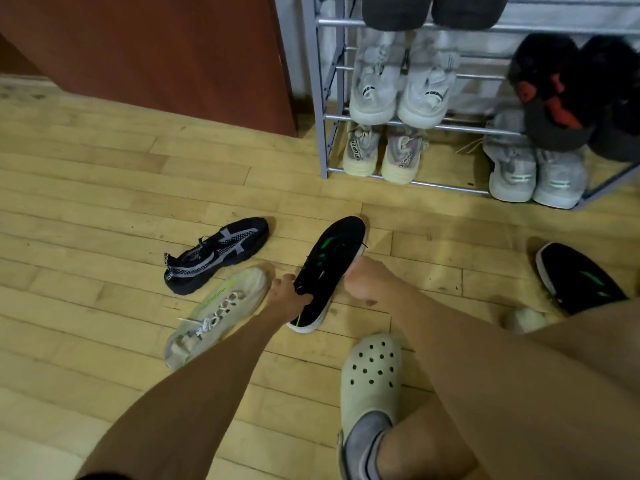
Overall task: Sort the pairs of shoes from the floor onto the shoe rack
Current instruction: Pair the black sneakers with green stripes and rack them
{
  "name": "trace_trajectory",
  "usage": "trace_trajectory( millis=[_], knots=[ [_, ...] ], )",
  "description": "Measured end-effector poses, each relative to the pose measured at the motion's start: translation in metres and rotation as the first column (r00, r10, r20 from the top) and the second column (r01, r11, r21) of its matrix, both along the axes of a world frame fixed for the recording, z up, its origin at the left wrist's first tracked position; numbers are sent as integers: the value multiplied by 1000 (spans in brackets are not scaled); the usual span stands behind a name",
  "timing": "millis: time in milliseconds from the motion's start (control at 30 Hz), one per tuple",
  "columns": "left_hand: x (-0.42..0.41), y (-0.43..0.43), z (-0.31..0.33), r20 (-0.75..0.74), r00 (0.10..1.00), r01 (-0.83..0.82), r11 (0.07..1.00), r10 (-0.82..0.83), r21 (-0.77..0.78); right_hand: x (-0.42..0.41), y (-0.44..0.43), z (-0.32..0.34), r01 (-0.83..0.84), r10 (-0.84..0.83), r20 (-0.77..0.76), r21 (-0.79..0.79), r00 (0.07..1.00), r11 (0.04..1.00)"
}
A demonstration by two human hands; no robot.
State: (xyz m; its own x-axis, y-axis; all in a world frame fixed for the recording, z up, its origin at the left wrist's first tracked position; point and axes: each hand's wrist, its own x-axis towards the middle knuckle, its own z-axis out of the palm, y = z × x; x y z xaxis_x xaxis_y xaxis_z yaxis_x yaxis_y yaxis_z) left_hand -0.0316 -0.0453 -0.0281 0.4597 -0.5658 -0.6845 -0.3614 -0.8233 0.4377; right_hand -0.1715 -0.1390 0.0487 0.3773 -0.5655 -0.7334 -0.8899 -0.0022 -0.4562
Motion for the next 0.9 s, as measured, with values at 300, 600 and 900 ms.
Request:
trace_trajectory(
  millis=[300,600,900],
  knots=[
    [1,-7,-13,81,997,-8,996,1,89,-9,-14,-21,-68,68,5,52,998,996],
    [-6,-10,47,-298,911,-264,958,286,111,-3,-5,-8,-65,61,44,81,997,995],
    [1,-6,198,-266,934,-304,923,239,-238,4,-16,107,203,-214,440,72,872,977]
  ],
)
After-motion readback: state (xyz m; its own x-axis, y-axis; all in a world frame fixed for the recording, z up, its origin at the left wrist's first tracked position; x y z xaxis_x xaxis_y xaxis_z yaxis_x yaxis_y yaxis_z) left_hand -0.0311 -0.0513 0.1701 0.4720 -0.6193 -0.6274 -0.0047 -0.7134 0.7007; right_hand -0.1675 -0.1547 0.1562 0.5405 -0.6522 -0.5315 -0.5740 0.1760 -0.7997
